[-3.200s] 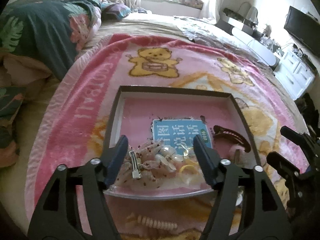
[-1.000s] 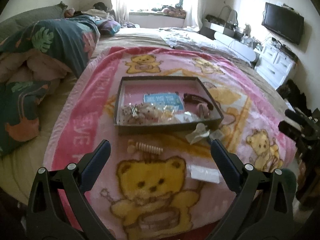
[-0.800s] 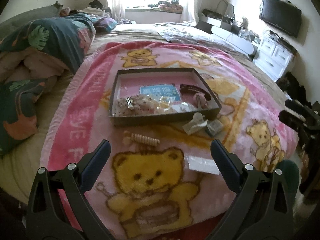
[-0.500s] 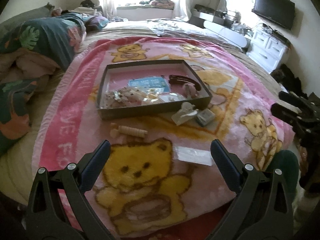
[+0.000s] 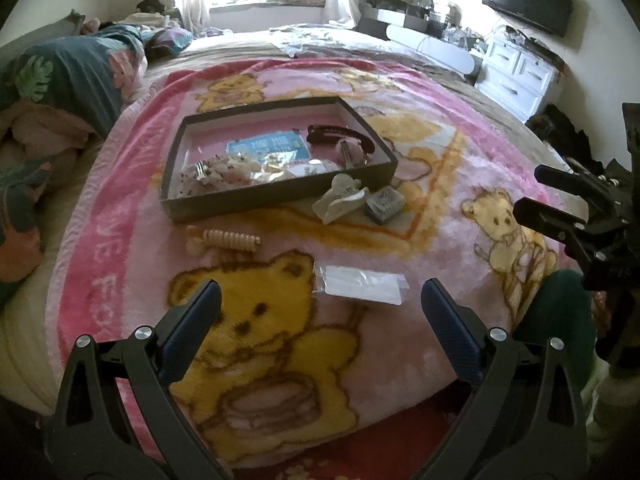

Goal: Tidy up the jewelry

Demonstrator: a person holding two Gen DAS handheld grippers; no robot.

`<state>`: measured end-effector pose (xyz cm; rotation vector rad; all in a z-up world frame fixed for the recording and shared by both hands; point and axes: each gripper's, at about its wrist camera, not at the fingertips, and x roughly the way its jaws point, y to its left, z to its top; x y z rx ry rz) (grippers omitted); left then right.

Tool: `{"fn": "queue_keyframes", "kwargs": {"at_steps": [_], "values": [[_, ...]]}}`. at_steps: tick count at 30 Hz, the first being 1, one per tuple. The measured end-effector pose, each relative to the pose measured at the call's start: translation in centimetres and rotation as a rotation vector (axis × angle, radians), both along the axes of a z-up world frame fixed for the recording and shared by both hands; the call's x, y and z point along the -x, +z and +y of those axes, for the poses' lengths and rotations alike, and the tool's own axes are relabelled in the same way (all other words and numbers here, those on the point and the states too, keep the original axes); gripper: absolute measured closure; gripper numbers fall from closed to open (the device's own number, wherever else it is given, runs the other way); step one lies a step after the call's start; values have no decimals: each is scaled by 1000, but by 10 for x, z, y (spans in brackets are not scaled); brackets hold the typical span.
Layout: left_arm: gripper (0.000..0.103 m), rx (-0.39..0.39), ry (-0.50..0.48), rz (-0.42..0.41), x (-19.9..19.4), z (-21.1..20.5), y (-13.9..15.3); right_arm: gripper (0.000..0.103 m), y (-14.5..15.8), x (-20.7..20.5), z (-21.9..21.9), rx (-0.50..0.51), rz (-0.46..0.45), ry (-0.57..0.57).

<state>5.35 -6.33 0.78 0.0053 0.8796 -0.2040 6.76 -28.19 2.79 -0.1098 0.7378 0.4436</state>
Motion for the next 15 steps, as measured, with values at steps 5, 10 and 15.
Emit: {"fn": "queue_keyframes", "kwargs": {"at_steps": [5, 10, 15], "values": [[10, -6, -19, 35, -3, -7, -15, 4, -8, -5, -6, -4, 25, -21], [10, -17, -57, 58, -9, -20, -30, 4, -14, -14, -12, -28, 46, -38], [9, -45, -95, 85, -19, -36, -49, 4, -20, -25, -12, -36, 74, -33]]}}
